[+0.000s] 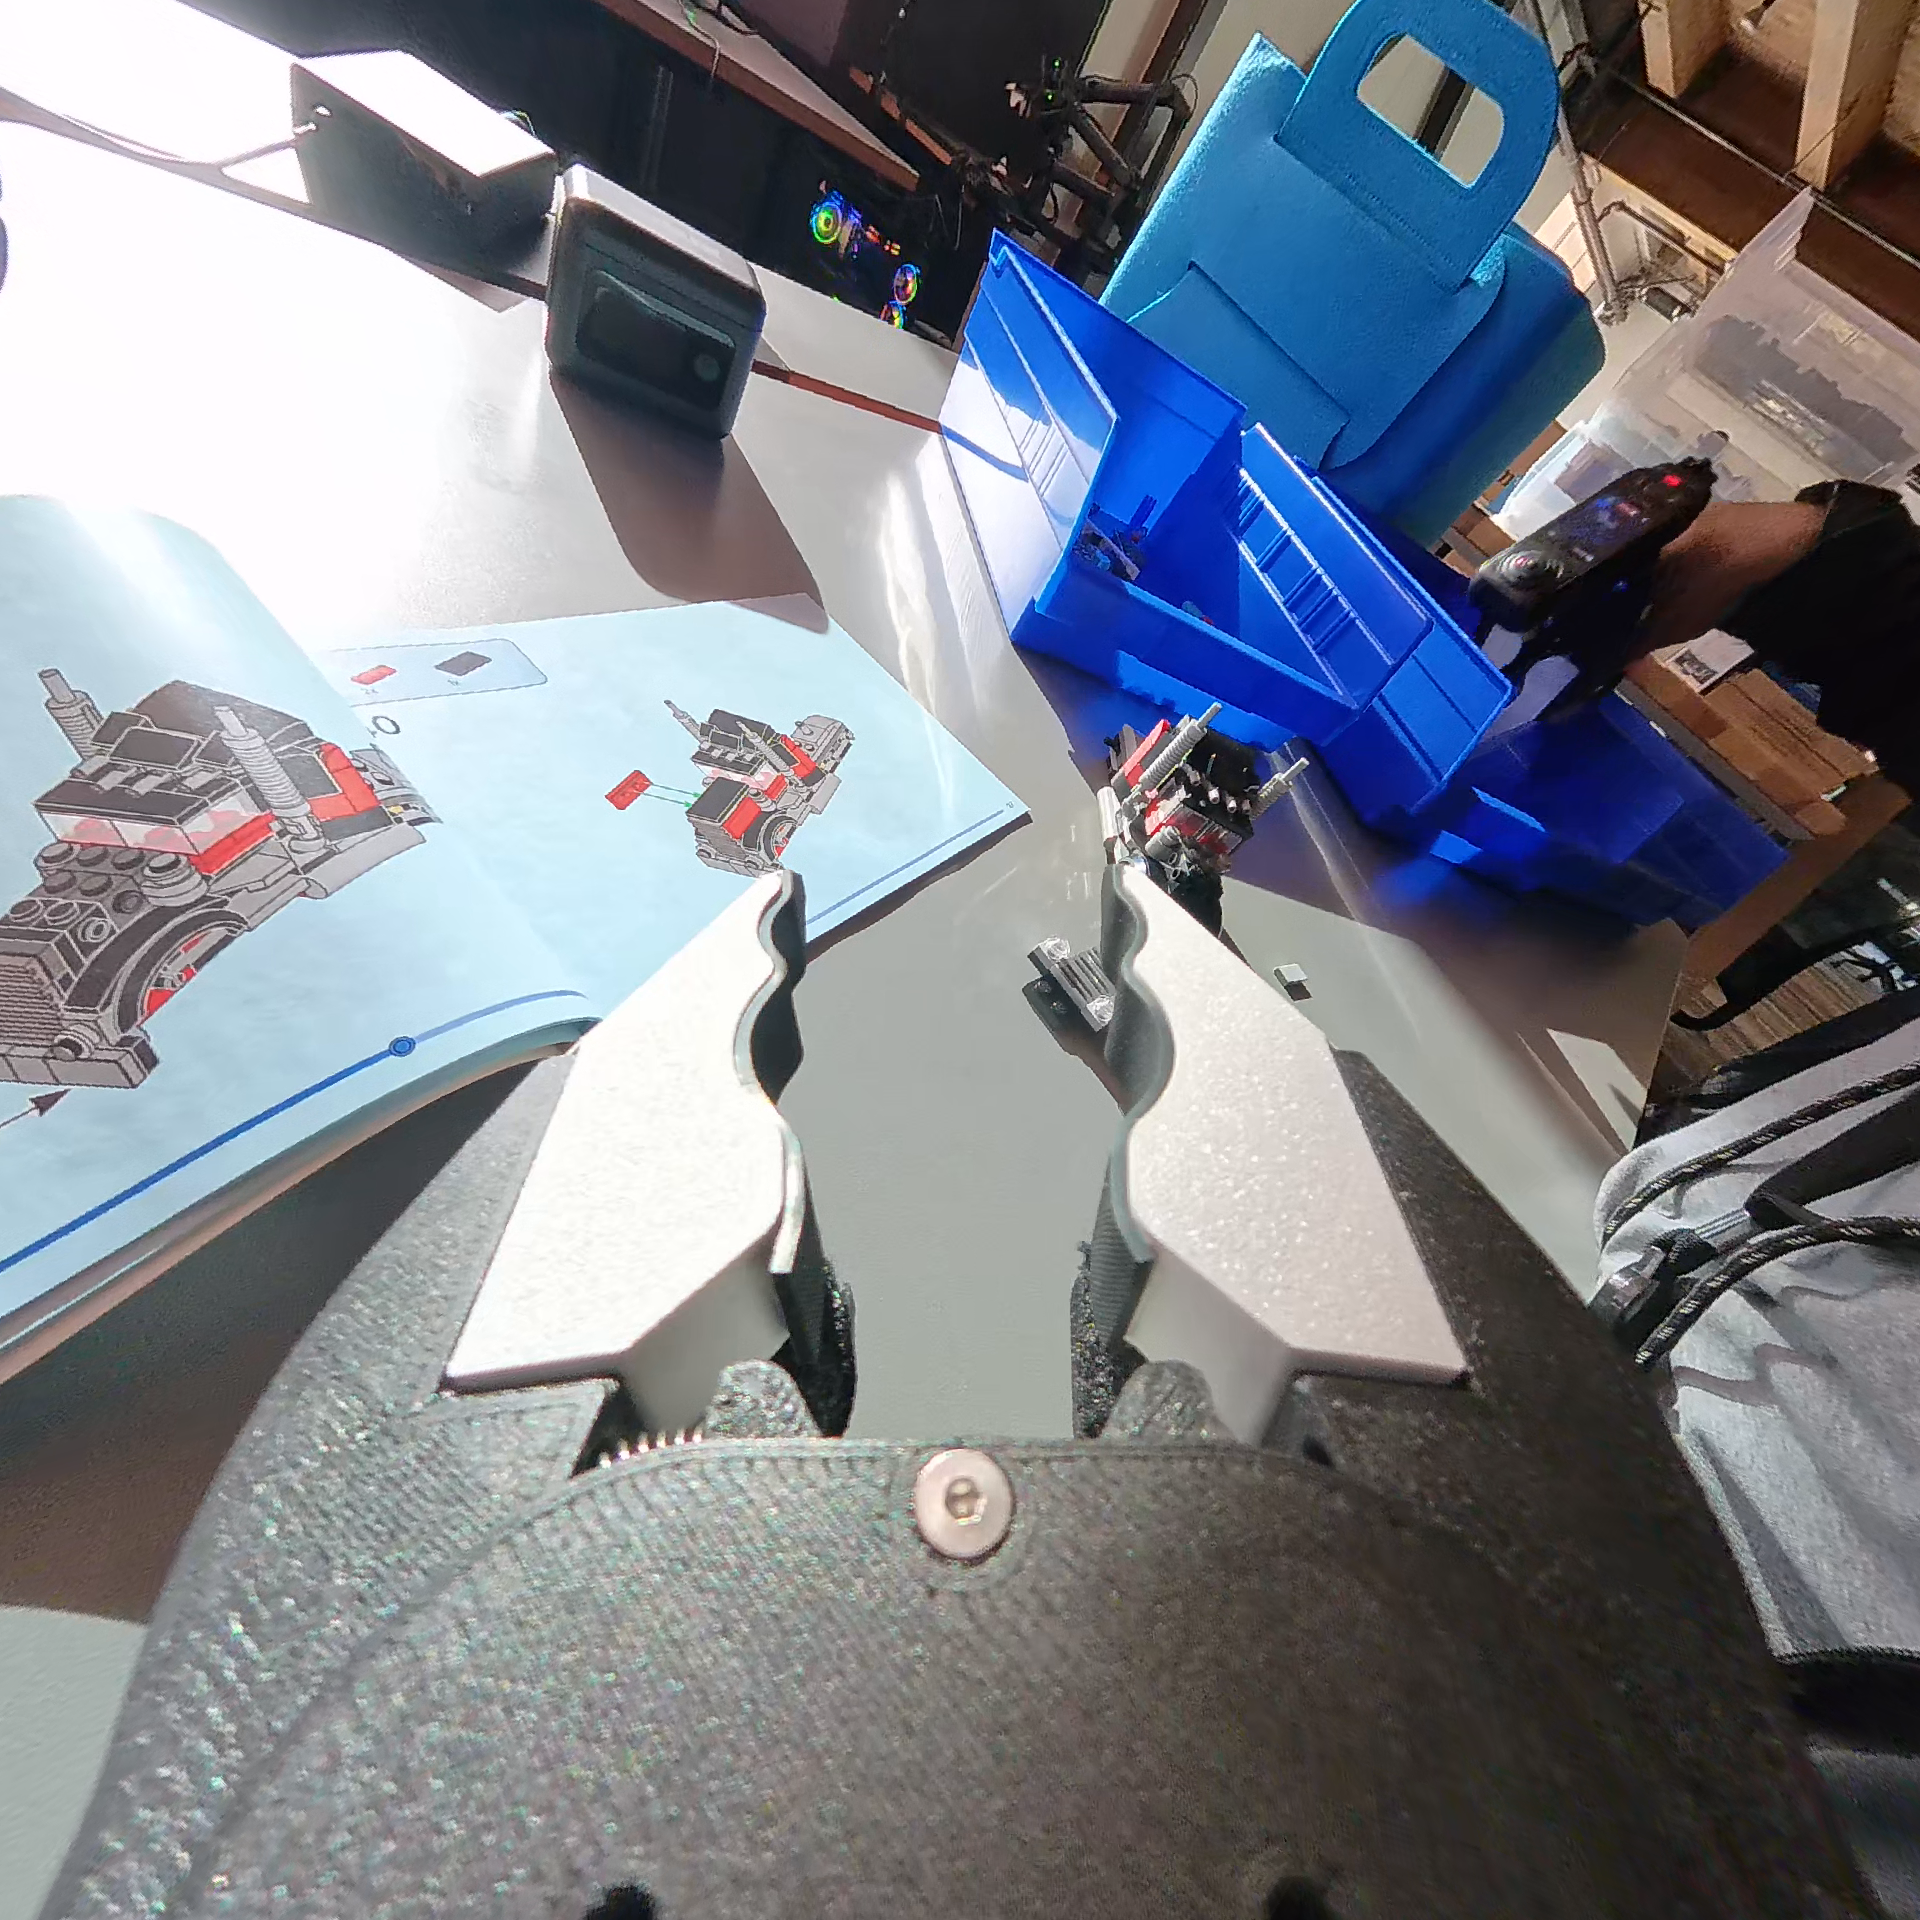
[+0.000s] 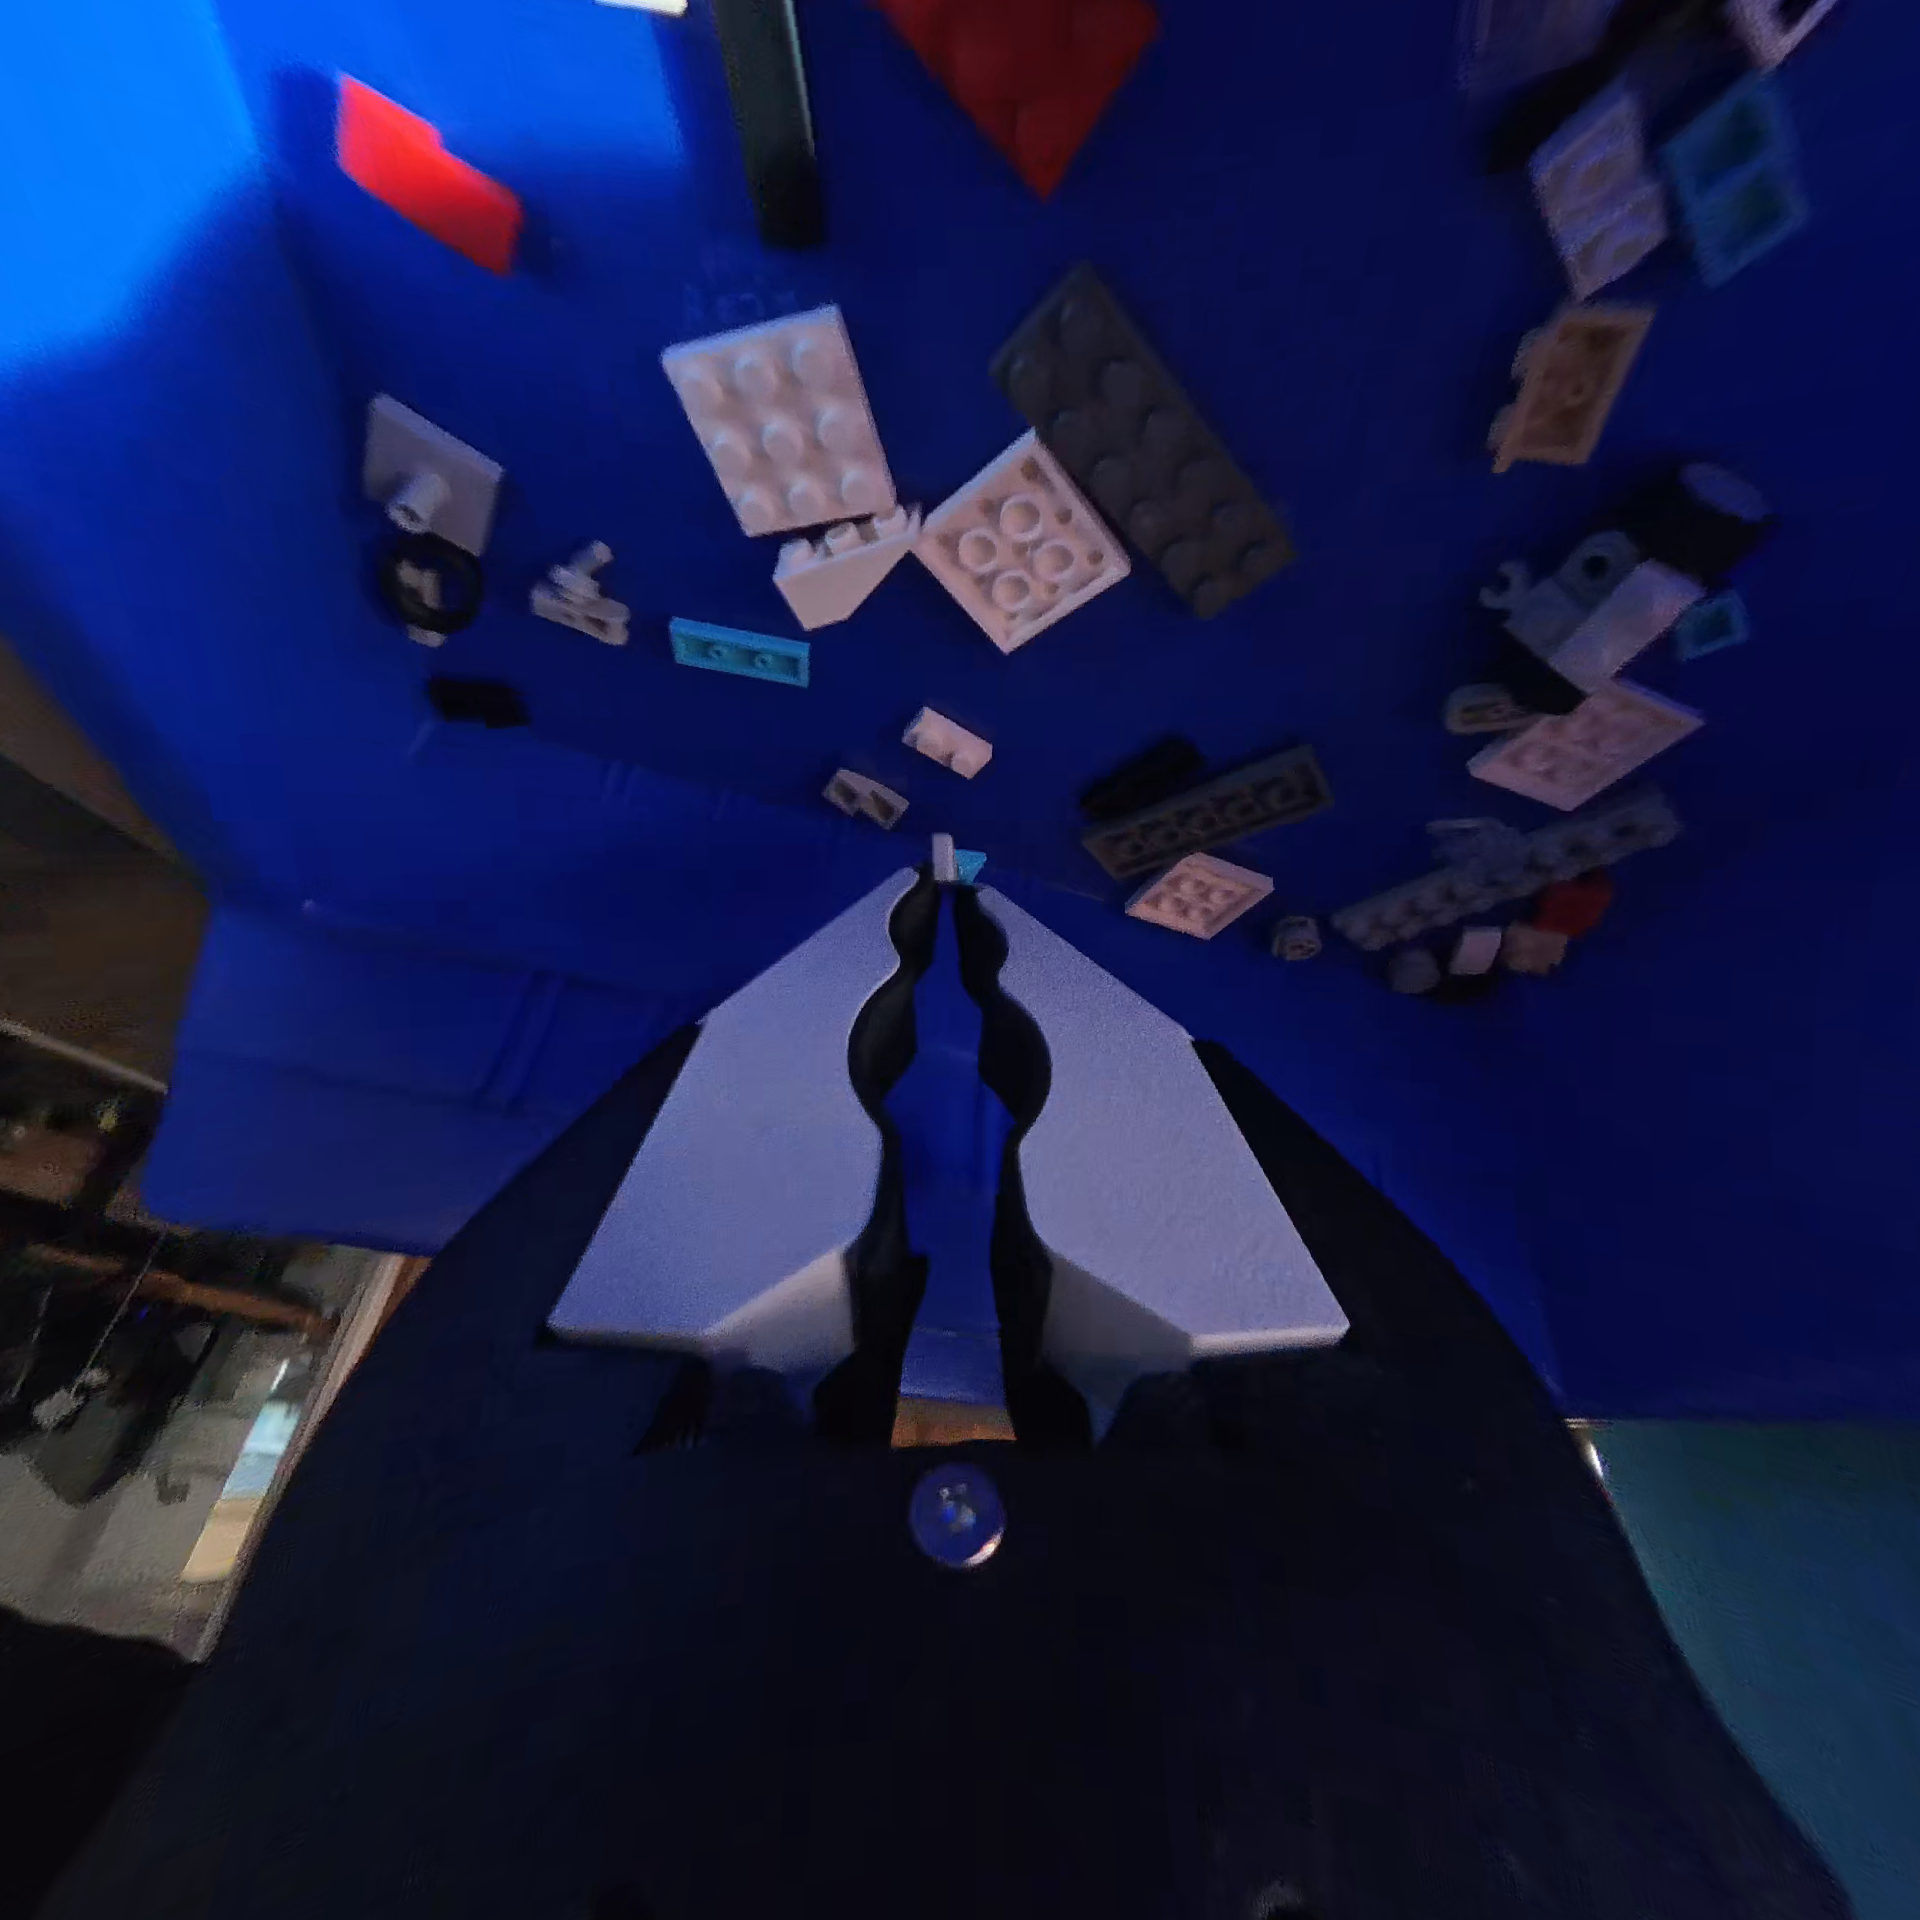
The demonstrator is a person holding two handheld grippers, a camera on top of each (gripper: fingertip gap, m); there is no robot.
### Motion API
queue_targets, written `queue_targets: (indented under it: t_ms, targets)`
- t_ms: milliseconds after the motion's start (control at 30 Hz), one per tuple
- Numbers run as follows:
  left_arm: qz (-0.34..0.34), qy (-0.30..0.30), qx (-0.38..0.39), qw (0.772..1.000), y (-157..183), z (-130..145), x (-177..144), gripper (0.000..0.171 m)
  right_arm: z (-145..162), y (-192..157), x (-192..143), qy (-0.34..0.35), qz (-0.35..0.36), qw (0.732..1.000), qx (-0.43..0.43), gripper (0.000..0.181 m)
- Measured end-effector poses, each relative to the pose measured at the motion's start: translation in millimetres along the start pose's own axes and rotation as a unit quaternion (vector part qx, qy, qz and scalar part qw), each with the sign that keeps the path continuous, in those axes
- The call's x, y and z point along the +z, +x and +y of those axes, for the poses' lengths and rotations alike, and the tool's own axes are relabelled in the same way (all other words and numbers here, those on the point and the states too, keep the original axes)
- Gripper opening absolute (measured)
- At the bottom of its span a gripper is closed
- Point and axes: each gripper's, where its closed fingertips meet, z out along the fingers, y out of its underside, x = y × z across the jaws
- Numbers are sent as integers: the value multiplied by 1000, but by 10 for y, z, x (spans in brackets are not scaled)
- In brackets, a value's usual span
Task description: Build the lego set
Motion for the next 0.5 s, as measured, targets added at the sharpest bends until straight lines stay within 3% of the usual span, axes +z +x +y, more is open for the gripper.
queue_targets:
  t_ms: [267, 400, 500]
  targets:
    - [0, 2, 0, 1000, 3, -3, -5, 57, -413, -182, -691, 214, -4, 977, 16, 5]
    - [3, 6, -2, 1000, 13, -9, -20, 57, -863, -542, -1323, 380, -11, 925, 23, 5]
    - [3, 4, -3, 1000, 11, -3, -16, 57, -1276, -942, -1720, 496, -28, 868, 19, 5]
